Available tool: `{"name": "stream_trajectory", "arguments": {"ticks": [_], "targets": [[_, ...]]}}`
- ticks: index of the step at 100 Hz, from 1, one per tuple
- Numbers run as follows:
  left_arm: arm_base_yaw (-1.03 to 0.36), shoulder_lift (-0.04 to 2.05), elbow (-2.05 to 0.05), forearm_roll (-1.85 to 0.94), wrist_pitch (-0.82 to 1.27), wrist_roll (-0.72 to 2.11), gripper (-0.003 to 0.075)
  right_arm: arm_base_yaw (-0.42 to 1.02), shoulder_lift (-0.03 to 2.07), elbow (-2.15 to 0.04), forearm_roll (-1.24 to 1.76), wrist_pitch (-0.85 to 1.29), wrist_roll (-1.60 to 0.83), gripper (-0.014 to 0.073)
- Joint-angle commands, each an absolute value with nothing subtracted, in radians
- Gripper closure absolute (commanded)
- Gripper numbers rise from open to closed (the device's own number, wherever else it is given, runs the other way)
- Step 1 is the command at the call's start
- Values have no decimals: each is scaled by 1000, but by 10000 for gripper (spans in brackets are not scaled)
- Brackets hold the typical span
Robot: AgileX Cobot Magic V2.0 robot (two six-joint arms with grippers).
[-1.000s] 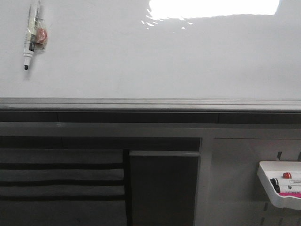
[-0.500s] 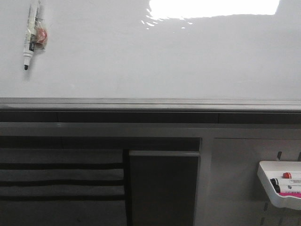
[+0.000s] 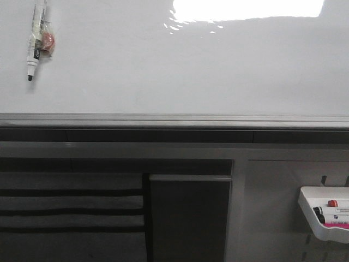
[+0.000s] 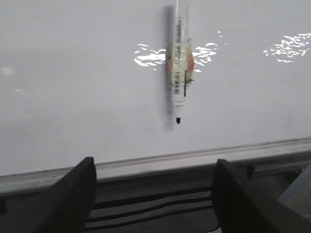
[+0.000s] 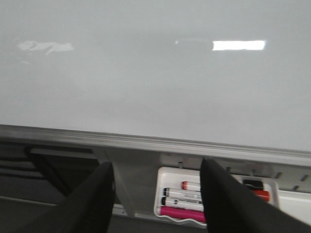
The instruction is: Write number 3 on whiteboard
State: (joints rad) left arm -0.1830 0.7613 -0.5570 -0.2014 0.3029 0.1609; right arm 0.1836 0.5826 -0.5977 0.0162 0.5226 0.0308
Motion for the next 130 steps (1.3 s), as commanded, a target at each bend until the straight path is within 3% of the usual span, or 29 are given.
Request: {"name": "stream_trajectory", "arguments": {"ticks": [1, 40, 89, 99, 118, 130], "targets": [[-225, 818, -596, -206, 151, 161, 248, 243, 620, -638, 70, 434, -27, 249], [-271, 1166, -739, -191, 48, 161, 248, 567, 674, -638, 73, 372, -29, 249], [-269, 1437, -904, -131, -14, 161, 254, 585, 674, -638, 73, 394, -29, 249], [-269, 1453, -908, -131, -17, 161, 316, 585, 674, -638, 73, 394, -29, 249], [-269, 1444, -908, -131, -8, 161, 558, 585, 674, -638, 73, 397, -29, 249], [-269, 1410, -908, -131, 43, 161, 669, 585, 674, -638, 73, 407, -29, 249]]}}
